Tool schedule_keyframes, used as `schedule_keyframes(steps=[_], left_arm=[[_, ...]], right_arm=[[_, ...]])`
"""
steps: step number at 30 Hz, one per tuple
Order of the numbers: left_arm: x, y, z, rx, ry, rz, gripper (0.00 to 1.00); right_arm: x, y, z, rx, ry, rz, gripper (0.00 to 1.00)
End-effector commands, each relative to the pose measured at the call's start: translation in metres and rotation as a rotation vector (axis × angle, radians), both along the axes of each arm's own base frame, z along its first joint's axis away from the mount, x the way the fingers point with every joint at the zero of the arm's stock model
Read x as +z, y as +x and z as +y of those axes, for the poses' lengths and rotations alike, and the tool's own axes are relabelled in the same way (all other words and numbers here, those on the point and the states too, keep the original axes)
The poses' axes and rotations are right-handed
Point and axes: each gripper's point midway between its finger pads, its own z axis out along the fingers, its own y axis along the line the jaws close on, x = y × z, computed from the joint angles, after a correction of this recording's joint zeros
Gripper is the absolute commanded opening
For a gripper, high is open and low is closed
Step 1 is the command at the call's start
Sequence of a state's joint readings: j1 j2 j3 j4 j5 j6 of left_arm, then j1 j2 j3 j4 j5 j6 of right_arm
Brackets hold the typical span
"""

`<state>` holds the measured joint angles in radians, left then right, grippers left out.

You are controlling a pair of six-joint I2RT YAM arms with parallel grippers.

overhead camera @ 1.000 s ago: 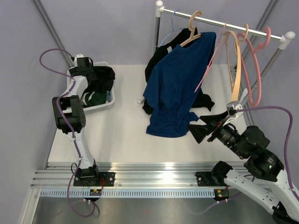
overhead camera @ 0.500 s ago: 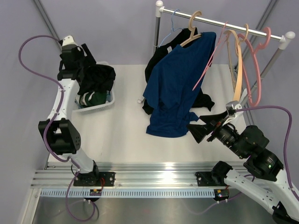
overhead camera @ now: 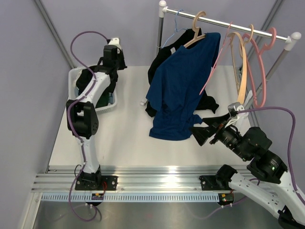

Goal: Remove the t-shirt from the hanger
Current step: Place the T-shirt in the bin.

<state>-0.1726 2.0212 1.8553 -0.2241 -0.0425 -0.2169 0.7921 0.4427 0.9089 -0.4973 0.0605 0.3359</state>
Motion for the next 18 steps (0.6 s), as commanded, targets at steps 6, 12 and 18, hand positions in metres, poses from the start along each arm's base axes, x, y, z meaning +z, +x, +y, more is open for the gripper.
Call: schedule_keyframes(steps=[6, 12, 18], left_arm=[[-0.023, 0.032, 0.058, 0.285, 0.139, -0.008, 0.0], [-0.046, 0.029, 0.093, 0.374, 0.163, 0.05, 0.0], [-0.049, 0.002, 0.137, 0.522, 0.201, 0.103, 0.0]], right_arm=[[0.005, -0.001, 0.006, 0.033, -0.001, -0.024, 1.0], [0.006, -0.003, 0.006, 0.037, 0.006, -0.031, 0.99], [0.004, -0.002, 0.01, 0.048, -0.004, -0.021, 1.0]])
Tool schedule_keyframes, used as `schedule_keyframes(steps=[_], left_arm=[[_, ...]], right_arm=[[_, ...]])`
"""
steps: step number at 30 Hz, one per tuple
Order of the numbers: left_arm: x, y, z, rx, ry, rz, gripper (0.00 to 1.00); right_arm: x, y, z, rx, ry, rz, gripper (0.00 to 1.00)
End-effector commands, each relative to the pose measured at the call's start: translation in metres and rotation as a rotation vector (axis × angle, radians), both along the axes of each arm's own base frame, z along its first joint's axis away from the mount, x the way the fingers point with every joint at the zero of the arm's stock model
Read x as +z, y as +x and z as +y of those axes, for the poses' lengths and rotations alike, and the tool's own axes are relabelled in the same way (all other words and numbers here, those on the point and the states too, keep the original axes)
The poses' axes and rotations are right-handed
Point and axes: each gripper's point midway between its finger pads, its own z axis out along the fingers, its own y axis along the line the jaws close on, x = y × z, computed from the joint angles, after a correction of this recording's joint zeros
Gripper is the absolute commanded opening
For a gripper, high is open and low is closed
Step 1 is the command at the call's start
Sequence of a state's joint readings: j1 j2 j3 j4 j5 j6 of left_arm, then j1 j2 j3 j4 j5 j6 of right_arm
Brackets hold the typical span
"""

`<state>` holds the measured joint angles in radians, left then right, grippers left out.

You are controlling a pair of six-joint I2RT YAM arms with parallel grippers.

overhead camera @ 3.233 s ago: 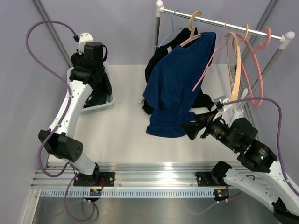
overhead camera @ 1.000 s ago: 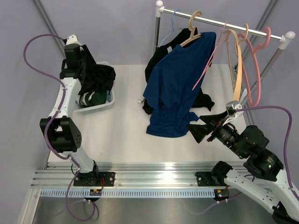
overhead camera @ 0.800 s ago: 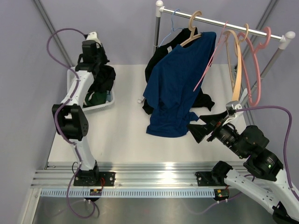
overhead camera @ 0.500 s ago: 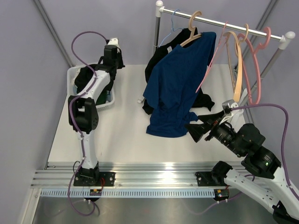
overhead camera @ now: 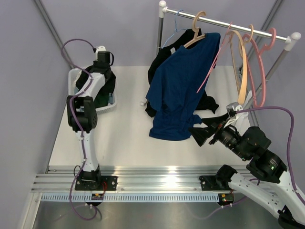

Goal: Remove the t-shirt from the hanger
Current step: Place the T-shirt in the bin.

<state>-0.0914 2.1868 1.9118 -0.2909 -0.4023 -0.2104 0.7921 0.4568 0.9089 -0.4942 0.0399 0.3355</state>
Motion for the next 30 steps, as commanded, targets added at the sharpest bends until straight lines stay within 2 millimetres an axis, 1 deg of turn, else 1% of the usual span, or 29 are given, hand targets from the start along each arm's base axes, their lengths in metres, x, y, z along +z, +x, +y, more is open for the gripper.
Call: schedule_keyframes(steps=[1, 4, 6, 8, 10, 11, 12, 13, 14, 15, 20, 21, 24, 25, 26, 28, 29, 30], left_arm=[[0.029, -0.022, 0.04, 0.145, 0.023, -0.047, 0.0], [0.023, -0.034, 0.06, 0.187, 0.024, -0.027, 0.0], [0.01, -0.044, 0.071, 0.211, 0.043, 0.008, 0.0], [-0.006, -0.054, 0.081, 0.235, 0.088, 0.053, 0.0], [-0.022, -0.058, 0.089, 0.257, 0.136, 0.097, 0.0], [-0.031, -0.061, 0.102, 0.278, 0.132, 0.121, 0.0], [-0.046, -0.062, 0.105, 0.278, 0.117, 0.16, 0.0], [-0.052, -0.063, 0.113, 0.284, 0.094, 0.171, 0.0], [-0.058, -0.06, 0.107, 0.254, 0.051, 0.173, 0.0], [-0.064, -0.059, 0.109, 0.247, 0.041, 0.182, 0.0], [-0.075, -0.054, 0.097, 0.167, 0.007, 0.205, 0.0], [-0.075, -0.055, 0.095, 0.157, 0.001, 0.206, 0.0], [-0.063, -0.053, 0.085, 0.109, -0.036, 0.18, 0.0], [-0.058, -0.054, 0.08, 0.092, -0.048, 0.17, 0.13], [-0.041, -0.052, 0.072, 0.056, -0.074, 0.133, 0.23], [-0.022, -0.052, 0.065, 0.029, -0.101, 0.095, 0.44], [-0.001, -0.054, 0.061, 0.007, -0.115, 0.055, 0.49], [0.011, -0.057, 0.059, -0.002, -0.123, 0.034, 0.54]], right_arm=[[0.006, -0.001, 0.005, 0.028, 0.005, -0.032, 1.0], [0.008, -0.002, 0.003, 0.023, 0.009, -0.037, 1.0], [0.007, -0.001, 0.001, 0.014, 0.008, -0.04, 1.0], [0.009, -0.002, -0.001, 0.009, 0.012, -0.045, 1.0], [0.007, 0.0, -0.001, 0.003, 0.008, -0.042, 0.99], [0.007, 0.0, 0.0, 0.003, 0.007, -0.041, 1.0], [0.007, -0.001, 0.001, 0.009, 0.006, -0.04, 1.0], [0.008, -0.001, 0.001, 0.014, 0.007, -0.038, 0.99], [0.008, -0.002, 0.002, 0.017, 0.007, -0.038, 1.0], [0.008, -0.003, 0.002, 0.021, 0.009, -0.039, 1.0], [0.009, -0.002, 0.0, 0.014, 0.012, -0.043, 0.99], [0.009, -0.002, 0.0, 0.014, 0.011, -0.044, 0.99], [0.007, 0.0, 0.001, 0.008, 0.005, -0.039, 1.0], [0.006, 0.001, 0.002, 0.008, 0.003, -0.036, 1.0], [0.006, 0.001, 0.002, 0.009, 0.001, -0.036, 1.0], [0.006, 0.0, 0.003, 0.014, 0.002, -0.035, 1.0], [0.006, 0.0, 0.003, 0.015, 0.002, -0.035, 0.99], [0.007, 0.0, 0.002, 0.015, 0.004, -0.037, 1.0]])
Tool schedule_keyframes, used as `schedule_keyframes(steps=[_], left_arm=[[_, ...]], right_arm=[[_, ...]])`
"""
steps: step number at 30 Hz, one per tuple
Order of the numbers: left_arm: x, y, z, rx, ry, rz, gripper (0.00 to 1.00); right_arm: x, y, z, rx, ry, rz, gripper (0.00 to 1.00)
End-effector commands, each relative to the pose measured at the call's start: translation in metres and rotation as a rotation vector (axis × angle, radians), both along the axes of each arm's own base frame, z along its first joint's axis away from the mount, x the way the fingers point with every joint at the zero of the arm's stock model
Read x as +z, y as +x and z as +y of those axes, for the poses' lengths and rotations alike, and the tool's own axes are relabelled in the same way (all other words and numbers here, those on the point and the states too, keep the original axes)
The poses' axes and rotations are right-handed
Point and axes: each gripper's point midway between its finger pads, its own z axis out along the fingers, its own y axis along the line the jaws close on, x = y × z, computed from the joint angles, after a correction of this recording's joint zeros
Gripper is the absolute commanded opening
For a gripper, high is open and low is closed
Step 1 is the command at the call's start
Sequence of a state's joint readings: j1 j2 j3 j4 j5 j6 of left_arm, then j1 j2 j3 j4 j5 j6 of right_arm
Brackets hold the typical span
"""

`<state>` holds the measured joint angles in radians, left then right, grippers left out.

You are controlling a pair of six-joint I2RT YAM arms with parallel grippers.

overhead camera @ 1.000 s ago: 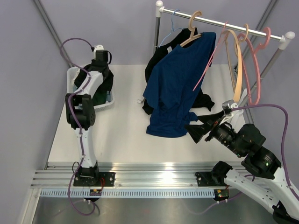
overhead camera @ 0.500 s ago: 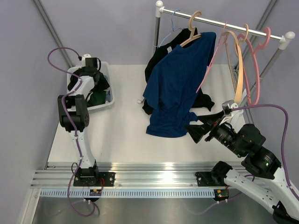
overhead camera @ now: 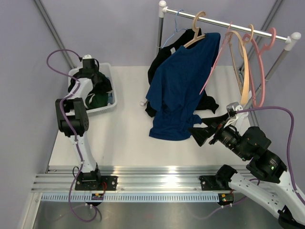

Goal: Remove the t-shirt from the hanger
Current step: Place the T-shirt in the bin, then pick up the hanger from the clothesline.

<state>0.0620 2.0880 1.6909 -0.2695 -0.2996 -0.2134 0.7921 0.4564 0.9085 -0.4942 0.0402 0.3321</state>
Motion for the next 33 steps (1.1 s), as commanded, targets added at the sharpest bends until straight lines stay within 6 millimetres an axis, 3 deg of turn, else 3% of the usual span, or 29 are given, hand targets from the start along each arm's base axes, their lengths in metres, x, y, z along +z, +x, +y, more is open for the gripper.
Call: schedule_keyframes(steps=[1, 2, 3, 5, 6, 8, 13, 16, 17, 19, 21, 28, 29, 32, 33], left_arm=[[0.06, -0.014, -0.016, -0.076, -0.071, -0.095, 0.61], [0.07, -0.016, -0.021, -0.088, -0.088, -0.121, 0.74], [0.093, -0.023, -0.024, -0.096, -0.093, -0.165, 0.79], [0.114, -0.028, -0.034, -0.143, -0.12, -0.21, 0.86], [0.134, -0.034, -0.038, -0.167, -0.128, -0.246, 0.88], [0.152, -0.044, -0.047, -0.199, -0.154, -0.27, 0.98], [0.218, -0.081, -0.054, -0.247, -0.13, -0.381, 0.99], [0.23, -0.1, -0.045, -0.218, -0.076, -0.383, 0.99], [0.229, -0.103, -0.04, -0.201, -0.063, -0.372, 0.98], [0.218, -0.105, -0.026, -0.151, -0.038, -0.332, 0.65], [0.208, -0.107, -0.006, -0.047, -0.041, -0.314, 0.0], [0.149, -0.092, 0.047, 0.192, -0.052, -0.222, 0.0], [0.132, -0.088, 0.057, 0.221, -0.051, -0.192, 0.0], [0.113, -0.078, 0.071, 0.256, -0.044, -0.18, 0.0], [0.097, -0.072, 0.074, 0.258, -0.035, -0.151, 0.0]], right_arm=[[0.007, -0.001, 0.002, 0.016, 0.009, -0.037, 1.0], [0.008, -0.001, 0.001, 0.013, 0.011, -0.039, 0.99], [0.009, -0.001, 0.0, 0.009, 0.013, -0.041, 1.0], [0.01, -0.002, 0.001, 0.015, 0.016, -0.043, 0.99], [0.011, -0.003, 0.001, 0.018, 0.021, -0.045, 1.0], [0.009, -0.001, 0.002, 0.014, 0.019, -0.04, 0.99], [0.003, 0.006, 0.01, 0.016, -0.002, -0.018, 1.0], [0.001, 0.007, 0.015, 0.031, -0.009, -0.008, 0.99], [0.001, 0.008, 0.015, 0.031, -0.01, -0.009, 0.99], [0.0, 0.007, 0.014, 0.03, -0.013, -0.011, 1.0], [0.001, 0.006, 0.013, 0.03, -0.006, -0.017, 0.99], [0.013, -0.007, 0.003, 0.043, 0.028, -0.047, 0.99], [0.016, -0.011, 0.0, 0.043, 0.042, -0.061, 0.99], [0.02, -0.014, -0.004, 0.043, 0.063, -0.078, 1.0], [0.018, -0.013, -0.003, 0.043, 0.062, -0.075, 1.0]])
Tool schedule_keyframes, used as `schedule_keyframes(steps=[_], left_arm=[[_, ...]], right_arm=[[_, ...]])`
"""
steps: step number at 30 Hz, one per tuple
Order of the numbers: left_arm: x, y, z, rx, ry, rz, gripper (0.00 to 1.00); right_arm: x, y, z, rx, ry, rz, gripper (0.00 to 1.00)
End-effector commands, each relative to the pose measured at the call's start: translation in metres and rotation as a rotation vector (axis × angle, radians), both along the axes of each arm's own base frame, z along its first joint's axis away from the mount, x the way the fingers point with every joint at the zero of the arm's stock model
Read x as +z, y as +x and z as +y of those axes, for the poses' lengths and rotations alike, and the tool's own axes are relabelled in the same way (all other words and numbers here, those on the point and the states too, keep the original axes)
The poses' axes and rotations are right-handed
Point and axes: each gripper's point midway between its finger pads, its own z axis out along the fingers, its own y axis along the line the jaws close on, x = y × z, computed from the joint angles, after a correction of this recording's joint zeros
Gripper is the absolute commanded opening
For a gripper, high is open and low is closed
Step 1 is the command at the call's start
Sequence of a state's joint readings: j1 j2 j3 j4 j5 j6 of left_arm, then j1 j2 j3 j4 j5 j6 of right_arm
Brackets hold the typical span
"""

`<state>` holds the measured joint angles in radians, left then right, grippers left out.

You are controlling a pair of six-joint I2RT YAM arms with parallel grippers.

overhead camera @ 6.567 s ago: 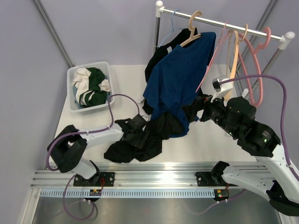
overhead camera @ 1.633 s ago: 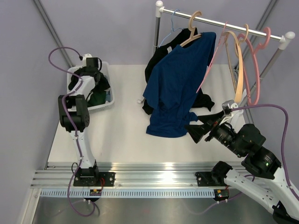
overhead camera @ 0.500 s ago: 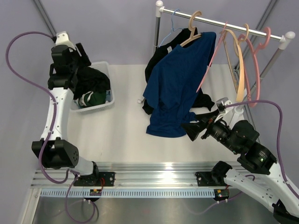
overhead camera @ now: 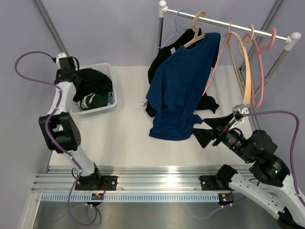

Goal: Remove the t-shirt from the hanger
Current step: Pick up the hanger from the clothesline.

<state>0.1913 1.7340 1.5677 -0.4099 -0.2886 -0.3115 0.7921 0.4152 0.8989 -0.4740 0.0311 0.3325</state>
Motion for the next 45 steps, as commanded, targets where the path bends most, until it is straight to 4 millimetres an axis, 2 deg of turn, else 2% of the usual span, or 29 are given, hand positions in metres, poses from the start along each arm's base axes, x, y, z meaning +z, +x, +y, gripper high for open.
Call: schedule_keyframes(steps=[1, 2, 3, 5, 6, 7, 10, 16, 19, 20, 22, 23, 24, 26, 27, 29, 30, 31, 32, 33, 35, 36, 38, 41, 42, 44, 45], left_arm=[[-0.014, 0.011, 0.026, 0.104, 0.041, -0.009, 0.0], [-0.022, 0.012, 0.028, 0.117, 0.046, 0.005, 0.0], [-0.04, 0.014, 0.031, 0.129, 0.042, 0.036, 0.0], [-0.059, 0.022, 0.028, 0.111, 0.019, 0.043, 0.0], [-0.066, 0.028, 0.023, 0.088, 0.001, 0.04, 0.0], [-0.083, 0.037, 0.013, 0.036, -0.043, 0.044, 0.0], [-0.11, 0.05, -0.002, -0.021, -0.123, 0.067, 0.0], [-0.125, 0.052, -0.015, -0.063, -0.152, 0.093, 0.0], [-0.109, 0.05, -0.018, -0.076, -0.151, 0.071, 0.0], [-0.092, 0.049, -0.019, -0.081, -0.145, 0.044, 0.0], [-0.075, 0.046, -0.024, -0.114, -0.147, 0.032, 0.01], [-0.062, 0.046, -0.026, -0.128, -0.146, 0.015, 0.38], [-0.047, 0.041, -0.032, -0.159, -0.154, 0.008, 0.49], [-0.028, 0.036, -0.039, -0.202, -0.151, -0.01, 0.58], [-0.009, 0.03, -0.045, -0.233, -0.156, -0.042, 0.6], [0.009, 0.023, -0.054, -0.253, -0.183, -0.073, 0.73], [0.027, 0.015, -0.057, -0.267, -0.183, -0.108, 0.79], [0.037, 0.012, -0.062, -0.285, -0.189, -0.13, 0.9], [0.046, 0.007, -0.067, -0.299, -0.202, -0.145, 0.95], [0.067, -0.001, -0.07, -0.308, -0.198, -0.185, 0.97], [0.086, -0.012, -0.077, -0.318, -0.219, -0.227, 0.99], [0.101, -0.023, -0.081, -0.325, -0.222, -0.264, 0.99], [0.111, -0.034, -0.095, -0.35, -0.289, -0.297, 0.99], [0.111, -0.056, -0.126, -0.435, -0.373, -0.303, 0.99], [0.105, -0.06, -0.145, -0.477, -0.377, -0.286, 0.99], [0.086, -0.074, -0.159, -0.5, -0.335, -0.245, 0.99], [0.08, -0.08, -0.177, -0.54, -0.33, -0.229, 0.99]], right_arm=[[0.009, -0.006, 0.002, 0.032, 0.021, -0.036, 1.0], [0.008, -0.006, 0.003, 0.033, 0.017, -0.03, 1.0], [0.008, -0.005, 0.005, 0.038, 0.013, -0.024, 0.99], [0.006, -0.008, 0.01, 0.073, 0.01, -0.015, 1.0], [0.006, -0.009, 0.012, 0.08, 0.013, -0.014, 1.0], [0.007, -0.009, 0.012, 0.084, 0.016, -0.018, 1.0], [0.003, -0.006, 0.013, 0.07, 0.008, -0.006, 0.99], [0.004, -0.006, 0.015, 0.083, 0.007, -0.005, 1.0], [0.002, -0.003, 0.012, 0.058, 0.001, -0.007, 1.0], [0.001, -0.001, 0.013, 0.055, -0.001, -0.005, 0.99], [0.0, 0.0, 0.013, 0.052, -0.006, -0.003, 1.0], [-0.001, 0.001, 0.015, 0.053, -0.01, 0.001, 1.0], [-0.001, 0.001, 0.016, 0.061, -0.01, 0.004, 1.0], [-0.003, 0.003, 0.019, 0.061, -0.017, 0.009, 1.0], [-0.004, 0.006, 0.019, 0.051, -0.021, 0.01, 1.0], [-0.01, 0.011, 0.023, 0.046, -0.036, 0.028, 1.0], [-0.011, 0.011, 0.025, 0.05, -0.041, 0.033, 0.99], [-0.013, 0.013, 0.027, 0.054, -0.047, 0.04, 1.0], [-0.014, 0.013, 0.029, 0.061, -0.053, 0.046, 1.0], [-0.014, 0.014, 0.029, 0.061, -0.054, 0.047, 0.99], [-0.015, 0.014, 0.029, 0.057, -0.057, 0.05, 1.0], [-0.015, 0.014, 0.029, 0.055, -0.056, 0.051, 1.0], [-0.012, 0.013, 0.025, 0.046, -0.051, 0.043, 1.0], [-0.012, 0.018, 0.018, -0.003, -0.047, 0.047, 1.0], [-0.012, 0.02, 0.016, -0.021, -0.05, 0.048, 0.99], [-0.019, 0.033, 0.006, -0.116, -0.073, 0.072, 0.99], [-0.02, 0.039, 0.004, -0.149, -0.089, 0.085, 0.99]])
